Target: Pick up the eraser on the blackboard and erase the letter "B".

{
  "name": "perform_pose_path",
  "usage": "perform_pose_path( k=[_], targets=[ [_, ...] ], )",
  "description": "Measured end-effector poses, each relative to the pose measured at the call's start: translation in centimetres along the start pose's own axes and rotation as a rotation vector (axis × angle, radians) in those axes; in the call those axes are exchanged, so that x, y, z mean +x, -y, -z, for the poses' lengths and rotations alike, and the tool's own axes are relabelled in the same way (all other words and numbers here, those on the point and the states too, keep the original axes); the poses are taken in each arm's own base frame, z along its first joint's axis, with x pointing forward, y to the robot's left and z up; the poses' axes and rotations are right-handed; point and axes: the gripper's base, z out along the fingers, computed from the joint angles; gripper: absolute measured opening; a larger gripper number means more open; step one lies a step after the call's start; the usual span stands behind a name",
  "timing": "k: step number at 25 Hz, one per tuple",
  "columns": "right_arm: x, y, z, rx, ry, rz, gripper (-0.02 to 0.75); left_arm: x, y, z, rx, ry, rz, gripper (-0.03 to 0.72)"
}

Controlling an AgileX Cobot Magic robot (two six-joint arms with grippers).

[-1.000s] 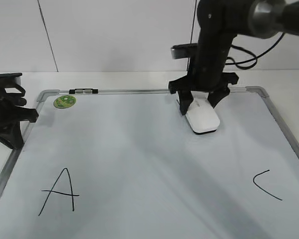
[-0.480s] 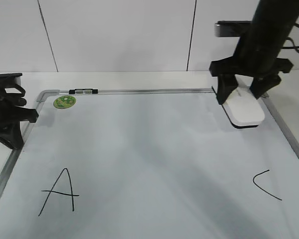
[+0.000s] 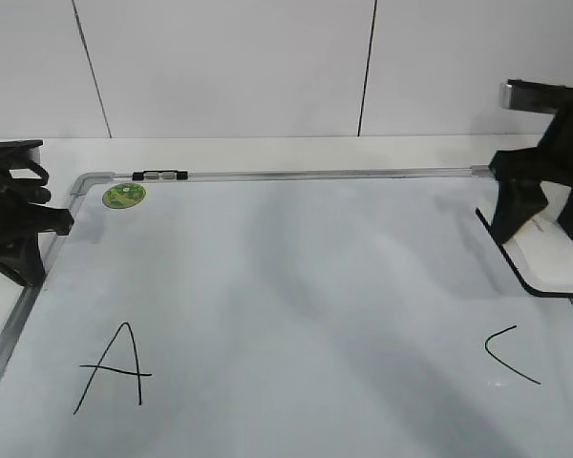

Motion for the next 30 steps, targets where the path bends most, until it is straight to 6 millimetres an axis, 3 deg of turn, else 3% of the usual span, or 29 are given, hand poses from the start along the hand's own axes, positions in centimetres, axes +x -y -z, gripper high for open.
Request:
perform_pose_path(
  k=[5,10,15,30],
  targets=[
    [0.7,2.2,-0.9,0.014,-0.021,-0.032,0.535,0.0,0.0,0.0,0.000,0.000,0.000,0.018],
    [0.3,2.4,-1.0,0.030,0.018,-0.024,0.535,0.0,0.1,0.0,0.006,0.000,0.005,0.018],
    [-0.3,2.8,-2.6,0.041,-0.004,-0.022,0.535,0.0,0.1,0.0,0.010,0.000,0.008,0.018],
    [-0.7,3.5,-3.6,0.095,-0.008,-0.020,0.535,0.0,0.1,0.0,0.011,0.000,0.009,0.018]
  ],
)
